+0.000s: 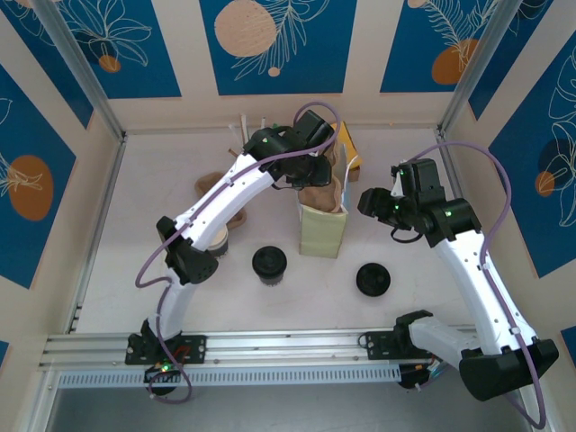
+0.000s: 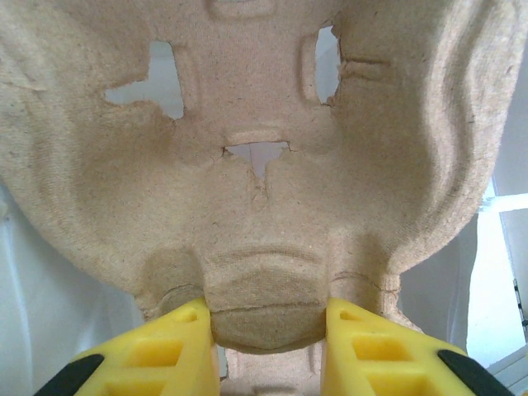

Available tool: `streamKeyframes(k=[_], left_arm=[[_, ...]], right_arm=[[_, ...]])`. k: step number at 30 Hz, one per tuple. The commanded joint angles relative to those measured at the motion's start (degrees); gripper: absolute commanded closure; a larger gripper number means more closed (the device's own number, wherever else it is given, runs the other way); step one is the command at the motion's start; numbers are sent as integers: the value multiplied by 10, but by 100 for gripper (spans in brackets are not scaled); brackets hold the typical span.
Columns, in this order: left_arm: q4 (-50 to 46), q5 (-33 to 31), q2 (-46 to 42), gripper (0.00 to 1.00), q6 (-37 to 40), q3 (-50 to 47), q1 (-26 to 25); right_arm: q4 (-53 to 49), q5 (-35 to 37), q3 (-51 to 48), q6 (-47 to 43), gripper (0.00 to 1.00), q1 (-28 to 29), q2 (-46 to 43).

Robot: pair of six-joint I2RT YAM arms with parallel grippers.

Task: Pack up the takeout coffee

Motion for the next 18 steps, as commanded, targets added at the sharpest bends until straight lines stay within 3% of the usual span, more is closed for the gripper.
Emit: streamKeyframes(k=[1, 9, 18], left_arm=[[-27, -15, -23, 71, 9, 13, 5], [-25, -13, -38, 71, 4, 14, 5], [-38, -11, -30, 72, 6, 13, 5]], right_arm=[[3, -8, -4, 5, 43, -3, -8], [7, -20, -2, 5, 43, -2, -7], [69, -113, 40, -24, 42, 20, -29]])
